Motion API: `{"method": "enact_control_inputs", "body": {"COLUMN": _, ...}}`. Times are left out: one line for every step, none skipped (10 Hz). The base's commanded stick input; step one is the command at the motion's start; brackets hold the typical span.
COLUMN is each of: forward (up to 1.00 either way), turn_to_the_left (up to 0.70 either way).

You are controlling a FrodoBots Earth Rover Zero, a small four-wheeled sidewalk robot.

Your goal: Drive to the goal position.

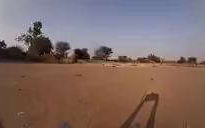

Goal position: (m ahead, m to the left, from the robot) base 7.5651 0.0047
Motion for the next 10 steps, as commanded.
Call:
{"method": "enact_control_inputs", "body": {"forward": 0.69, "turn_to_the_left": 0.0}}
{"method": "enact_control_inputs", "body": {"forward": 0.69, "turn_to_the_left": 0.0}}
{"method": "enact_control_inputs", "body": {"forward": 0.69, "turn_to_the_left": 0.0}}
{"method": "enact_control_inputs", "body": {"forward": 0.69, "turn_to_the_left": 0.0}}
{"method": "enact_control_inputs", "body": {"forward": 0.69, "turn_to_the_left": 0.0}}
{"method": "enact_control_inputs", "body": {"forward": 0.69, "turn_to_the_left": 0.0}}
{"method": "enact_control_inputs", "body": {"forward": 0.69, "turn_to_the_left": 0.0}}
{"method": "enact_control_inputs", "body": {"forward": 0.69, "turn_to_the_left": 0.0}}
{"method": "enact_control_inputs", "body": {"forward": 0.69, "turn_to_the_left": 0.0}}
{"method": "enact_control_inputs", "body": {"forward": 0.69, "turn_to_the_left": -0.01}}
